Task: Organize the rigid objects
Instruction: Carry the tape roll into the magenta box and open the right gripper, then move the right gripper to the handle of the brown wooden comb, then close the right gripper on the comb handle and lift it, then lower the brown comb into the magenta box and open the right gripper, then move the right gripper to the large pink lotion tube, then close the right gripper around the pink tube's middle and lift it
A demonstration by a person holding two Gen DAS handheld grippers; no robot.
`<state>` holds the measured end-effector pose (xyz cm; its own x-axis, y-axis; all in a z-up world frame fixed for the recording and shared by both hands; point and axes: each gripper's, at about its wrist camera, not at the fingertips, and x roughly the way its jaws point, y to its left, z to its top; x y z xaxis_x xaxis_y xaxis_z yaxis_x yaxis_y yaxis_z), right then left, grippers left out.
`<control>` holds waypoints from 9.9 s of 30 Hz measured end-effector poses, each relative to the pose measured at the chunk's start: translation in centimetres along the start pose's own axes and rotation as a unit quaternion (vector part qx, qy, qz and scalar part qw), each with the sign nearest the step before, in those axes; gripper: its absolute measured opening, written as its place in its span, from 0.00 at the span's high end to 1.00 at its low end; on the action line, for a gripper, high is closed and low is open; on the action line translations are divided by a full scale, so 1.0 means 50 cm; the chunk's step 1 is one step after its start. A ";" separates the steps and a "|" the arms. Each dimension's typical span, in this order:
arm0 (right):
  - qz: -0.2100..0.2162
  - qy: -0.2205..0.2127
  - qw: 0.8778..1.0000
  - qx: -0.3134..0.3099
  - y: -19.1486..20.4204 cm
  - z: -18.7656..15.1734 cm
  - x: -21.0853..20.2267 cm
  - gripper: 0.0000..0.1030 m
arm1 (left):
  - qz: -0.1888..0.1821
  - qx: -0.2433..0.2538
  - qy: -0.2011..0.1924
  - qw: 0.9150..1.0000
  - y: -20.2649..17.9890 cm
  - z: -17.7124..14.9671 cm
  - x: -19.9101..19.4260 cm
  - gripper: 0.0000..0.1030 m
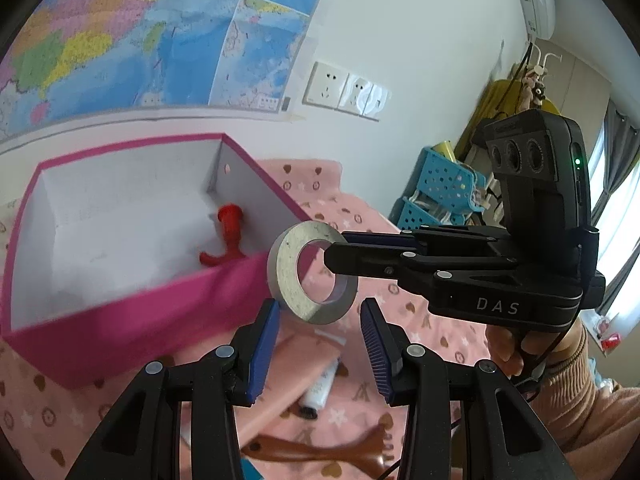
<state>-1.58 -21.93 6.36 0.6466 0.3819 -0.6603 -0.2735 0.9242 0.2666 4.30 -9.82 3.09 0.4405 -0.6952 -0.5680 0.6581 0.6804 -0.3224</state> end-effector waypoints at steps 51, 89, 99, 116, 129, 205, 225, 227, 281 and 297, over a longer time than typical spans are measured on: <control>-0.036 0.006 0.999 0.015 -0.058 0.046 0.042 0.61 | 0.060 -0.014 -0.008 0.998 0.067 0.060 0.023 0.47; 0.041 0.178 0.974 -0.135 0.155 -0.211 0.185 0.72 | 0.063 -0.067 0.021 0.996 0.089 -0.139 -0.068 0.45; 0.050 0.166 0.979 -0.108 0.126 -0.208 0.150 0.78 | 0.053 -0.065 0.028 0.996 0.084 -0.151 -0.063 0.45; 0.060 0.088 0.994 -0.011 0.048 -0.190 0.050 0.78 | -0.042 -0.020 0.076 0.996 -0.010 -0.182 0.014 0.46; 0.078 0.049 0.995 0.038 0.027 -0.182 0.018 0.78 | -0.078 0.011 0.092 0.993 -0.065 -0.168 0.064 0.70; -0.010 0.008 0.991 0.136 -0.126 0.138 0.174 0.70 | 0.056 -0.018 0.047 0.997 0.151 0.149 0.136 0.69; 0.008 -0.031 0.996 0.084 -0.071 0.024 0.041 0.57 | 0.078 0.017 -0.029 0.996 0.080 0.035 -0.048 0.45; 0.011 -0.029 0.996 0.086 -0.072 0.007 0.032 0.57 | 0.078 0.012 -0.031 0.996 0.078 0.020 -0.059 0.43; 0.013 0.071 0.988 0.139 -0.087 -0.166 0.115 0.51 | 0.050 -0.098 0.070 0.991 0.099 -0.175 -0.003 0.41; 0.004 0.066 0.990 0.126 -0.069 -0.166 0.111 0.49 | 0.049 -0.114 0.073 0.990 0.099 -0.173 -0.001 0.37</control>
<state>-2.97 -23.05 -4.03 0.5423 0.4000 -0.7389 -0.0812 0.9002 0.4278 2.25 -4.42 -5.00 0.3907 -0.5944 -0.7029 0.4550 0.7885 -0.4139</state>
